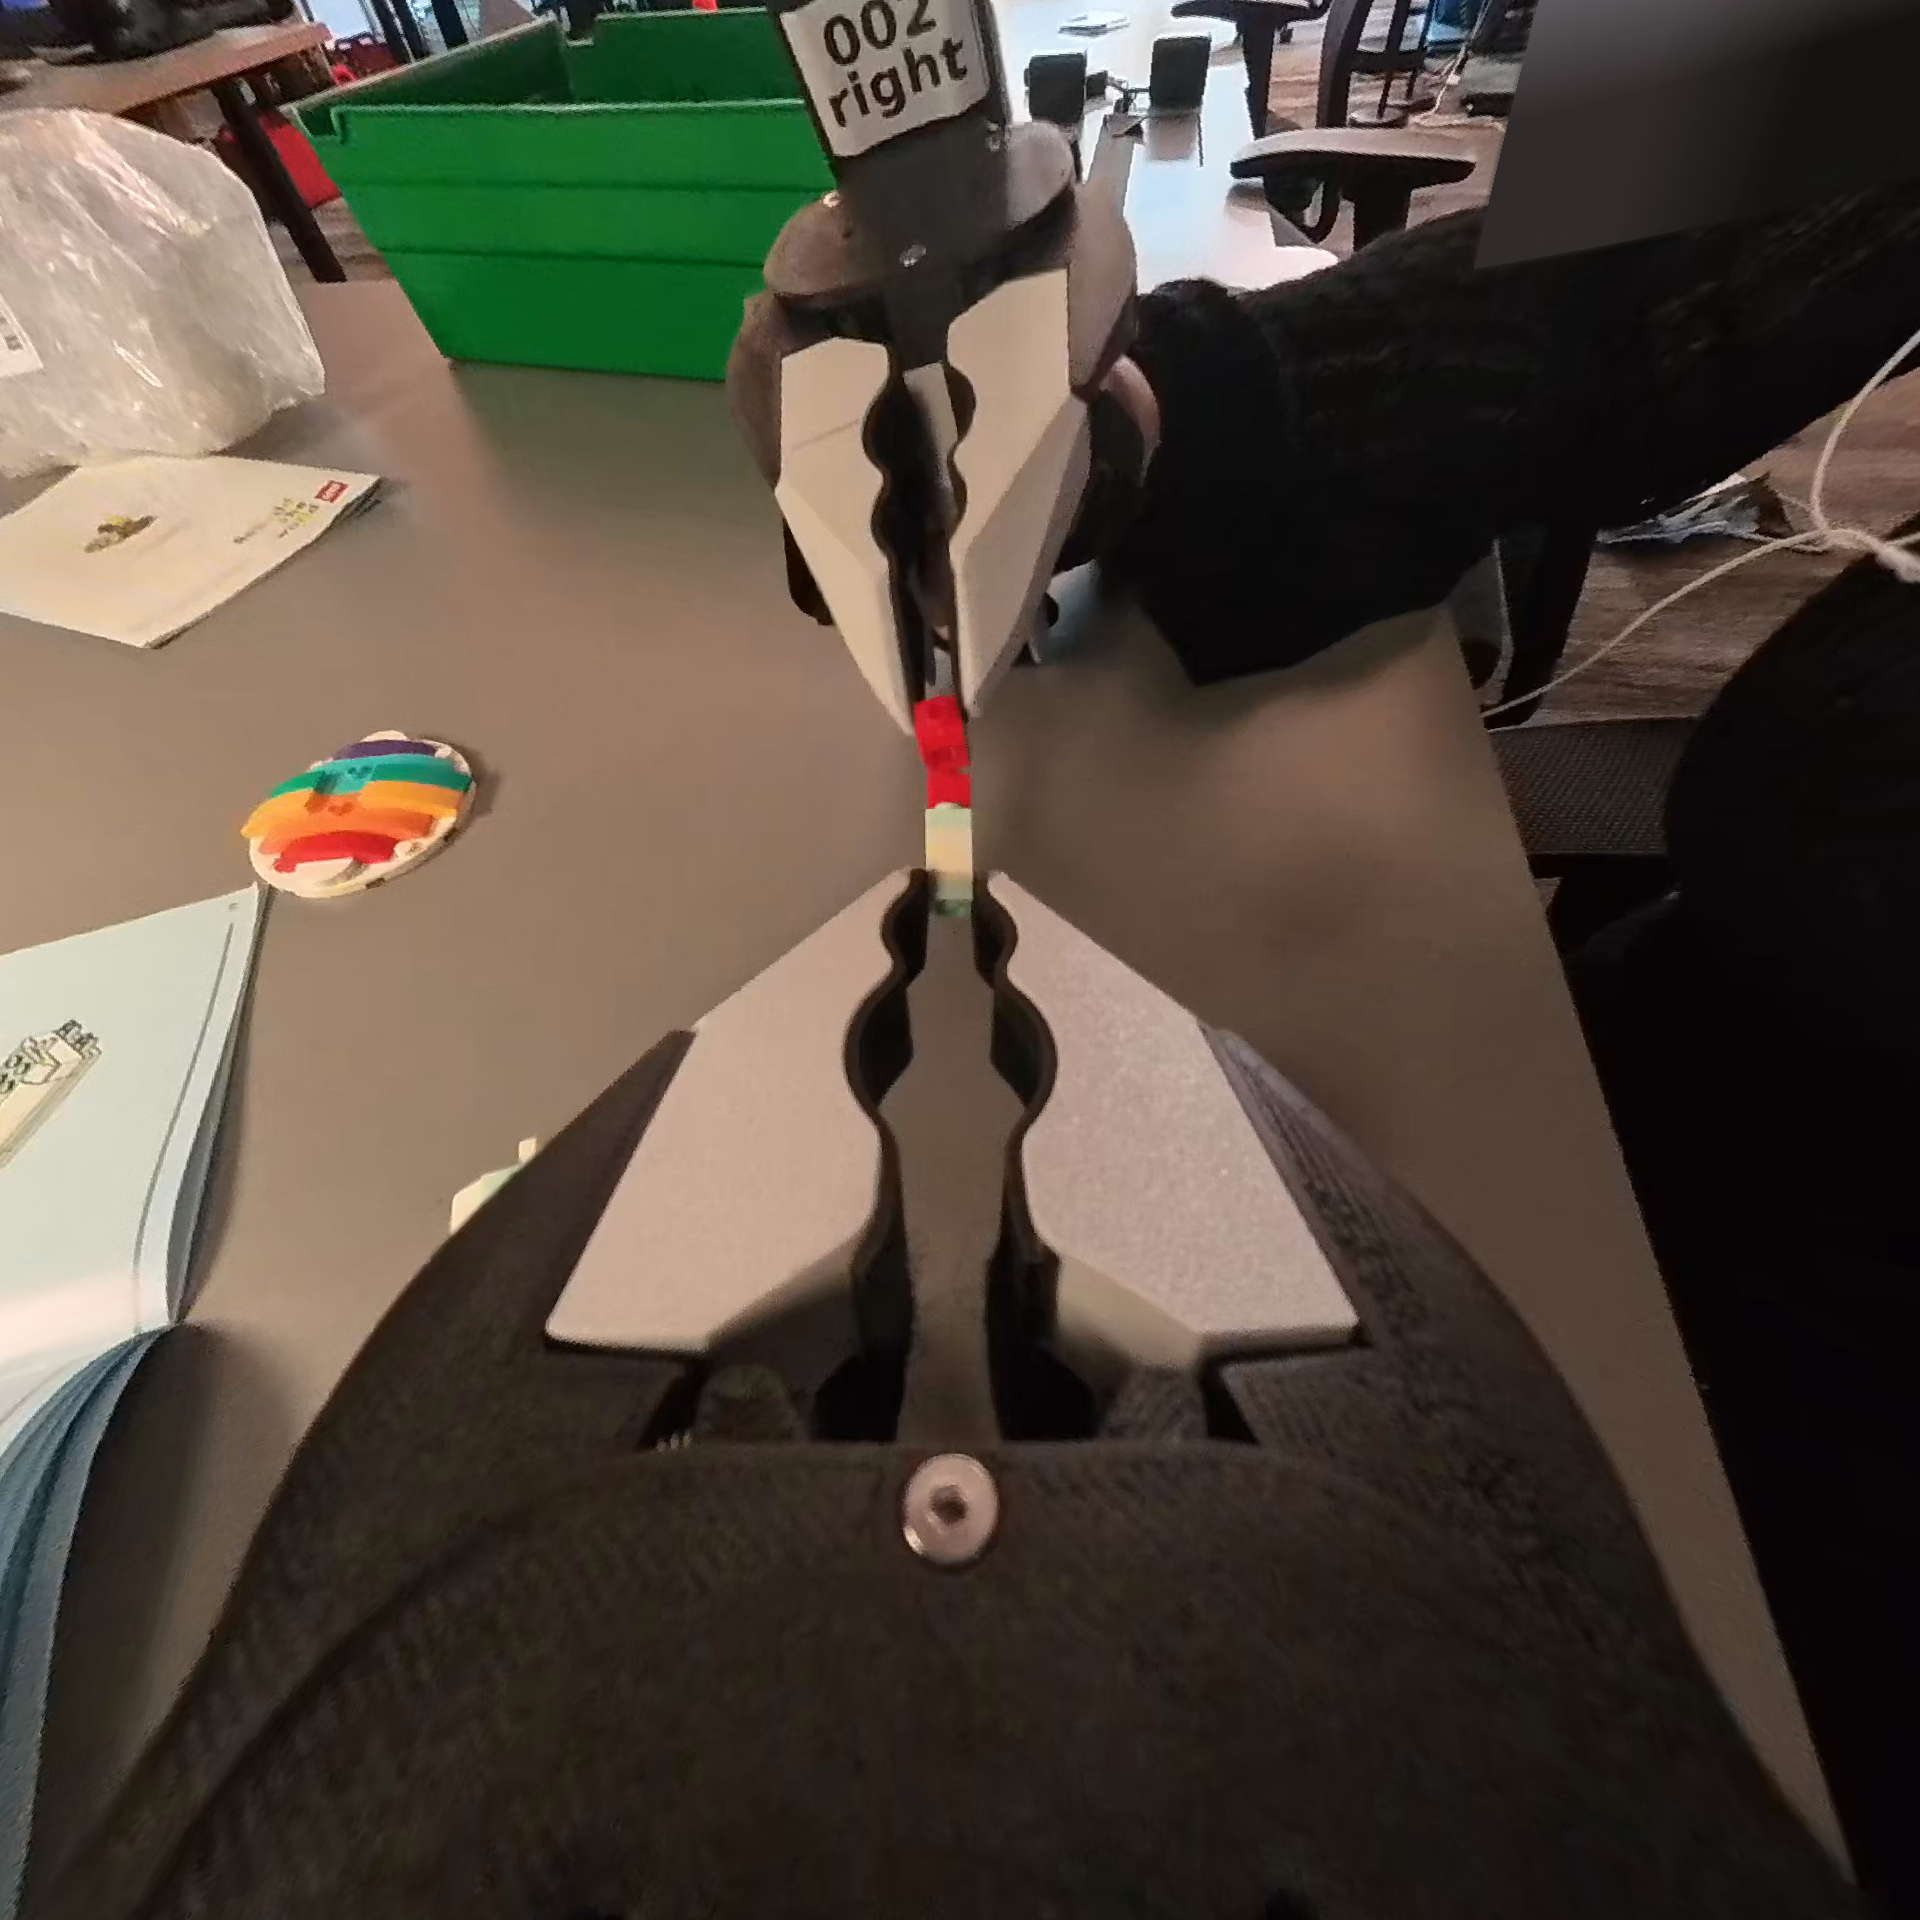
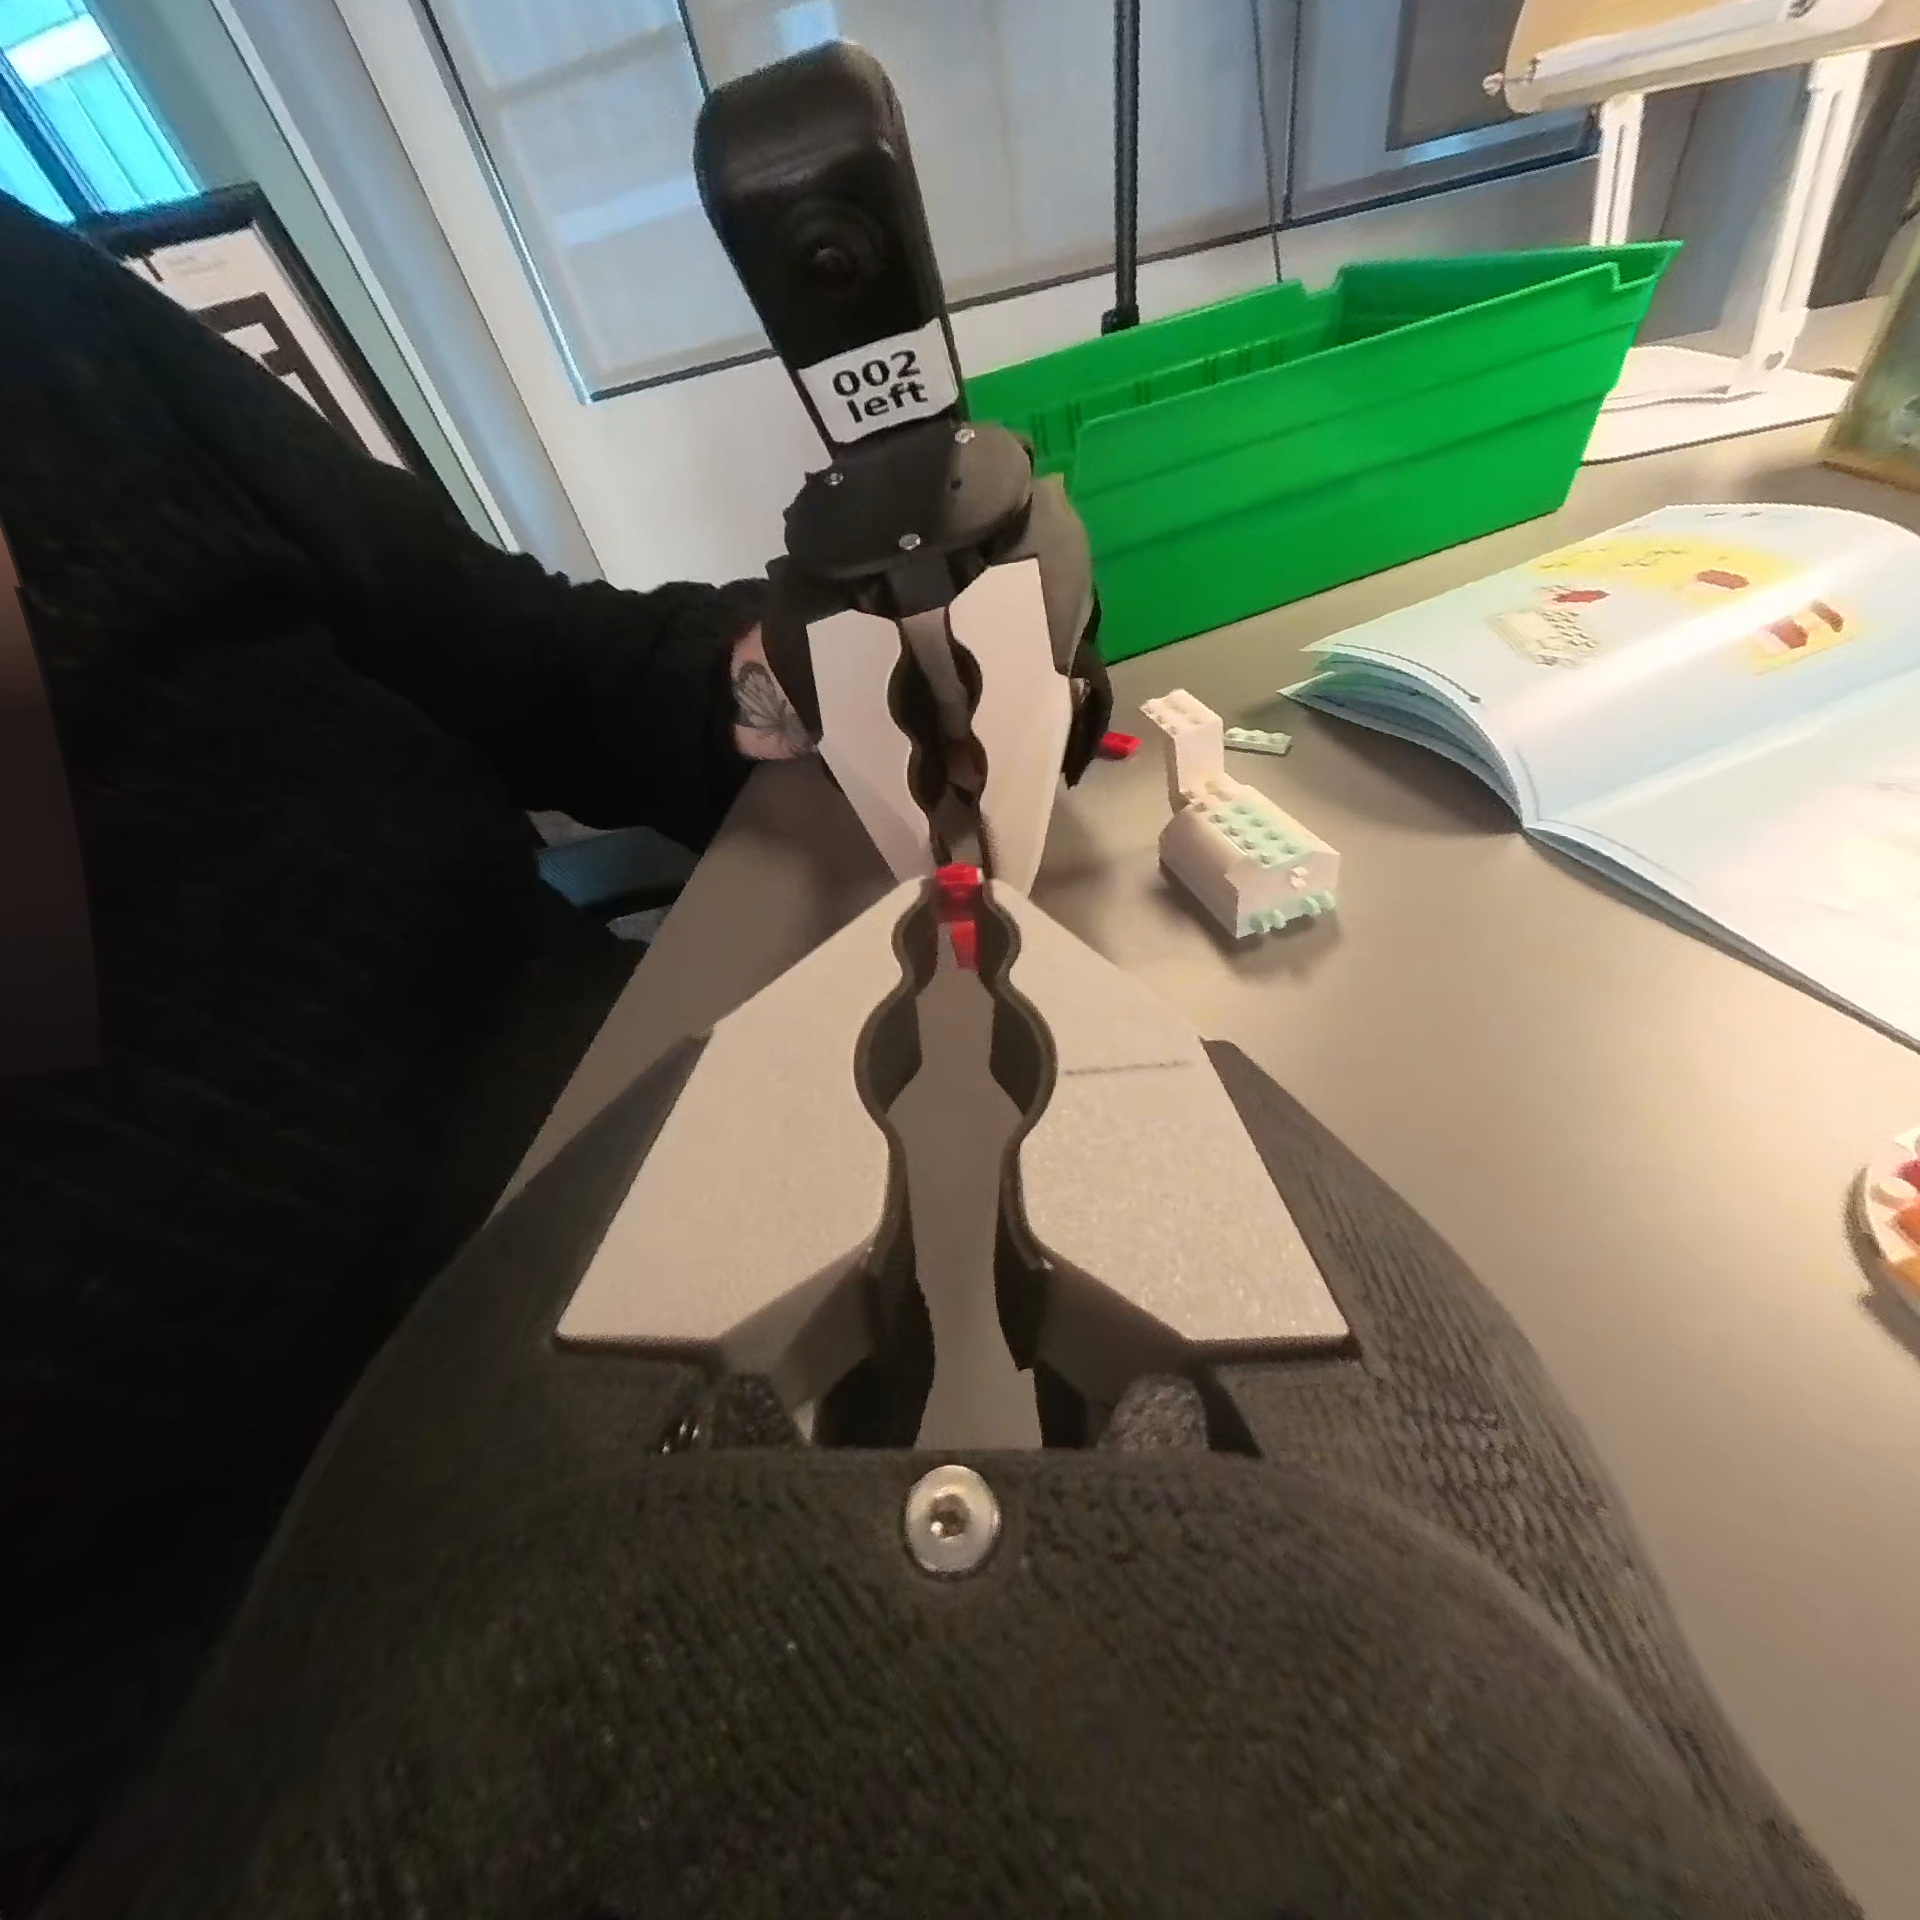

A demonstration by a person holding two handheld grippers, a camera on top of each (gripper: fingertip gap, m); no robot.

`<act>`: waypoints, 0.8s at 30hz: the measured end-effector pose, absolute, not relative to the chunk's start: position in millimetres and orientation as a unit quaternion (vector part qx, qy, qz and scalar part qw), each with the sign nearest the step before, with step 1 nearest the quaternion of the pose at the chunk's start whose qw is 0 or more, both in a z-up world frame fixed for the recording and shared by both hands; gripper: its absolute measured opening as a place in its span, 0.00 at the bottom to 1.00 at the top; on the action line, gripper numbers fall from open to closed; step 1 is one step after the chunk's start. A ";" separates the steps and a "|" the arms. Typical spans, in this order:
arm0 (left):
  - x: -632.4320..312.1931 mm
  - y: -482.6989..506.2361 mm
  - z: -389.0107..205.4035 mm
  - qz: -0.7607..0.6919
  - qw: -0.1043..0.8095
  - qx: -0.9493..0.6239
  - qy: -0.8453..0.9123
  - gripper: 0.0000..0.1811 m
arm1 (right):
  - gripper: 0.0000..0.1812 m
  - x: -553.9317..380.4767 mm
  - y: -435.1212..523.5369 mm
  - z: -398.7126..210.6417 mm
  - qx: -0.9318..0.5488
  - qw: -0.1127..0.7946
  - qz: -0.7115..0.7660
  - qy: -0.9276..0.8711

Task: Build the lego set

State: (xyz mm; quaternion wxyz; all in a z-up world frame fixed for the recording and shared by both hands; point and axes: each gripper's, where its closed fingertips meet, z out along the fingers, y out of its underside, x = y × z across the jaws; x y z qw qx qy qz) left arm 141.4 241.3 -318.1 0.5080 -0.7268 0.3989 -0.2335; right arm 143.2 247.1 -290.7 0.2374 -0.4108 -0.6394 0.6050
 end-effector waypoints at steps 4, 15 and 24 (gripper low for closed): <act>142.6 240.4 -315.7 -0.222 0.517 -0.719 0.407 0.04 | 0.03 143.0 244.0 -293.0 -0.404 0.253 0.587 -0.654; 144.1 242.0 -314.1 -0.213 0.537 -0.709 0.405 0.04 | 0.03 143.3 243.7 -290.8 -0.395 0.268 0.579 -0.661; 147.6 241.5 -300.0 -0.253 0.562 -0.690 0.379 0.04 | 0.03 143.1 242.0 -286.8 -0.394 0.265 0.595 -0.648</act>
